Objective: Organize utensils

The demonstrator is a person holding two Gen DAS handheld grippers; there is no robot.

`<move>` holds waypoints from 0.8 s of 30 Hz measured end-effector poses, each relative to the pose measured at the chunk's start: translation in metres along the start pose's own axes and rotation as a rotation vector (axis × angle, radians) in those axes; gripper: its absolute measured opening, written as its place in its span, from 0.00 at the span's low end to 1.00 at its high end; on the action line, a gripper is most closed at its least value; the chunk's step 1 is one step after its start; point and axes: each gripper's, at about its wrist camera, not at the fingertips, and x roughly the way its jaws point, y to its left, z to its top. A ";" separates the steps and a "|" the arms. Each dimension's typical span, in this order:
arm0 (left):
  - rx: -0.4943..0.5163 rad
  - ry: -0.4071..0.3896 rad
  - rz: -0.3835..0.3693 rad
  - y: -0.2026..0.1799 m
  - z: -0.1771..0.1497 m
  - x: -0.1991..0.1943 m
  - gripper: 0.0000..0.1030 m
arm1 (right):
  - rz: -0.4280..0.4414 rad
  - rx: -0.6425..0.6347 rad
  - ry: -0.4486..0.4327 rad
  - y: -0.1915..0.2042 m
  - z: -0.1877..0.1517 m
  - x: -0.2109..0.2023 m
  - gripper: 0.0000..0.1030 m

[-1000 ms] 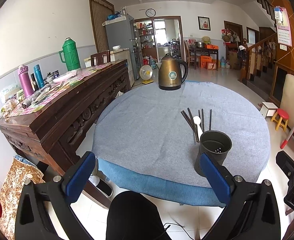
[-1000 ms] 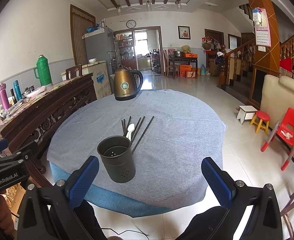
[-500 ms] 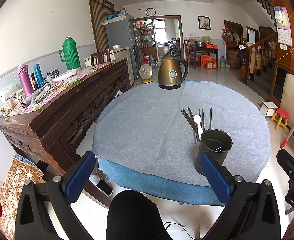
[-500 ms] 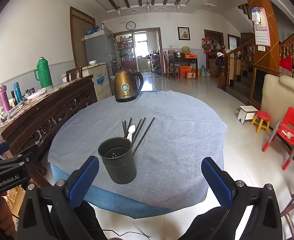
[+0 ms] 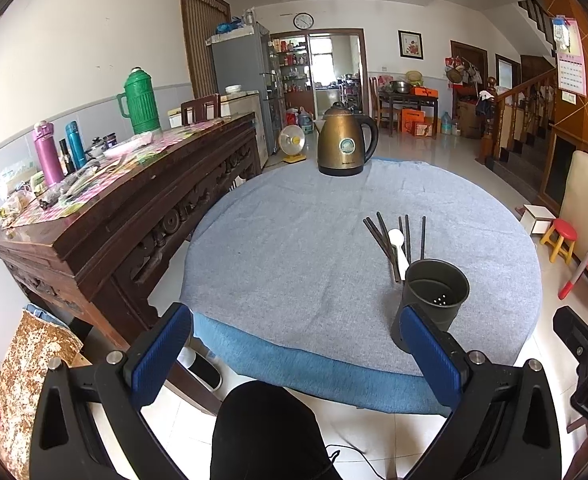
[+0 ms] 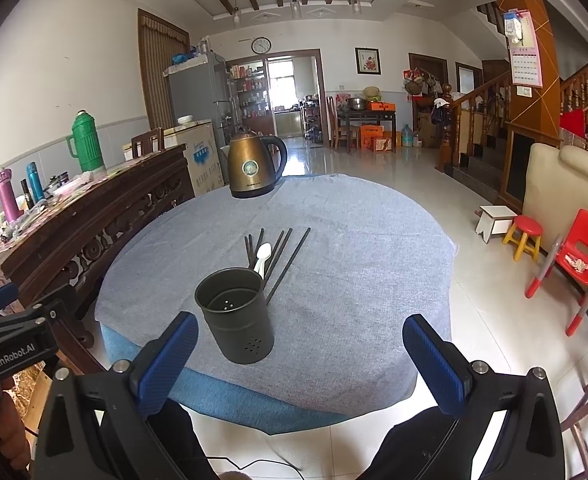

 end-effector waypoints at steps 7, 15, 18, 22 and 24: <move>-0.025 0.147 -0.088 0.014 0.035 0.071 1.00 | 0.066 0.100 0.112 -0.031 0.039 0.060 1.00; -0.067 0.304 -0.122 0.012 0.102 0.208 1.00 | 0.157 0.205 0.317 -0.062 0.104 0.216 0.94; -0.069 0.382 -0.155 0.000 0.121 0.262 0.91 | 0.185 0.220 0.407 -0.060 0.120 0.287 0.77; -0.090 0.493 -0.237 -0.023 0.146 0.326 0.70 | 0.209 0.287 0.529 -0.061 0.128 0.375 0.52; -0.103 0.528 -0.266 -0.034 0.159 0.350 0.65 | 0.217 0.318 0.587 -0.063 0.128 0.408 0.49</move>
